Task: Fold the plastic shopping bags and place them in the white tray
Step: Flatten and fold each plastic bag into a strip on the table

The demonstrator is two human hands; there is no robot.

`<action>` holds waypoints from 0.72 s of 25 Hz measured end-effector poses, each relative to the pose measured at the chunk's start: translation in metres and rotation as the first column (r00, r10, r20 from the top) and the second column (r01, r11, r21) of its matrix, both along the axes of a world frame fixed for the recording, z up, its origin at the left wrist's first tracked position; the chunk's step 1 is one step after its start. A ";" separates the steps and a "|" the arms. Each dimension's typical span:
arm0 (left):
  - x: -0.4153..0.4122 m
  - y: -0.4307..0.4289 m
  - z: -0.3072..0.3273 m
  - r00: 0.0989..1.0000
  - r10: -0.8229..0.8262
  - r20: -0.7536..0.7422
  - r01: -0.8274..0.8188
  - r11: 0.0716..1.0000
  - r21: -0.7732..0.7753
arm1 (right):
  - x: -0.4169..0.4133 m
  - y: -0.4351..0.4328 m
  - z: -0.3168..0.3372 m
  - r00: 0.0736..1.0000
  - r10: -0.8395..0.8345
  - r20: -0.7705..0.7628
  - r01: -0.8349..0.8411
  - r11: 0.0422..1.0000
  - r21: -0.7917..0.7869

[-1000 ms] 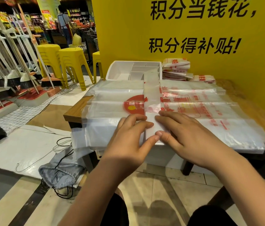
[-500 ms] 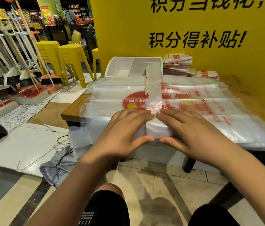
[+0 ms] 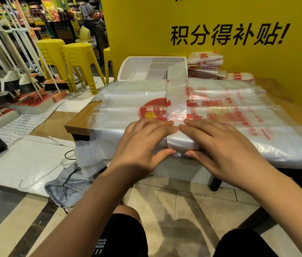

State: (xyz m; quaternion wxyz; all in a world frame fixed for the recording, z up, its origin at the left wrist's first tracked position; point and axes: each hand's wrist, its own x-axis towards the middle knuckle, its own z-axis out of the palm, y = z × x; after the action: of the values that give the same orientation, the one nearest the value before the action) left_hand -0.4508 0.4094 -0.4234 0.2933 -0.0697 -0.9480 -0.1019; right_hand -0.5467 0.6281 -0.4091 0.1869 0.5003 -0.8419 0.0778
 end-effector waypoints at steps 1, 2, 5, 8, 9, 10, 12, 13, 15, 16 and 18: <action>0.000 0.001 0.000 1.000 0.006 -0.011 -0.006 1.000 0.006 | -0.001 0.001 0.000 1.000 0.013 -0.001 -0.013 1.000 0.001; 0.000 0.001 -0.001 1.000 0.011 -0.016 -0.011 1.000 0.008 | -0.002 0.003 0.000 1.000 0.028 -0.009 -0.027 1.000 0.002; 0.001 0.002 -0.002 1.000 0.026 -0.010 -0.026 1.000 0.008 | -0.002 0.004 -0.003 0.999 0.038 -0.034 -0.038 0.999 0.015; 0.002 0.004 0.000 1.000 0.023 0.018 -0.024 1.000 0.015 | 0.002 0.003 -0.003 0.999 0.004 -0.034 -0.003 0.999 0.037; 0.002 0.004 0.002 0.999 0.011 0.040 -0.011 1.000 0.002 | 0.002 0.003 -0.001 1.000 0.005 -0.022 -0.004 0.999 0.046; 0.003 0.001 0.005 0.997 -0.006 0.074 0.008 1.000 -0.021 | 0.002 0.003 0.002 1.000 0.012 -0.003 -0.011 0.998 0.065; 0.005 -0.005 0.011 0.983 -0.056 0.176 0.065 0.997 -0.042 | 0.002 0.005 0.007 0.998 0.022 0.055 -0.028 0.995 0.097; 0.007 -0.008 0.015 0.971 -0.090 0.224 0.098 0.995 -0.028 | 0.002 0.006 0.009 0.995 0.022 0.093 -0.031 0.995 0.091; 0.010 -0.012 0.020 0.951 -0.162 0.261 0.156 0.987 0.043 | 0.005 0.008 0.013 0.986 0.030 0.167 -0.037 0.998 0.042; 0.011 -0.012 0.022 0.949 -0.193 0.248 0.174 0.980 0.098 | 0.007 0.009 0.016 0.979 0.043 0.198 -0.047 0.999 0.014; 0.013 -0.011 0.028 0.950 -0.240 0.202 0.197 0.958 0.209 | 0.009 0.012 0.020 0.971 0.092 0.220 -0.084 0.995 -0.046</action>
State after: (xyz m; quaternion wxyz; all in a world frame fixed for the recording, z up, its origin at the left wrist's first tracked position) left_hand -0.4377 0.3983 -0.3955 0.1761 -0.1348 -0.9477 -0.2295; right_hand -0.5376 0.6398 -0.3889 0.0970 0.5220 -0.8328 0.1567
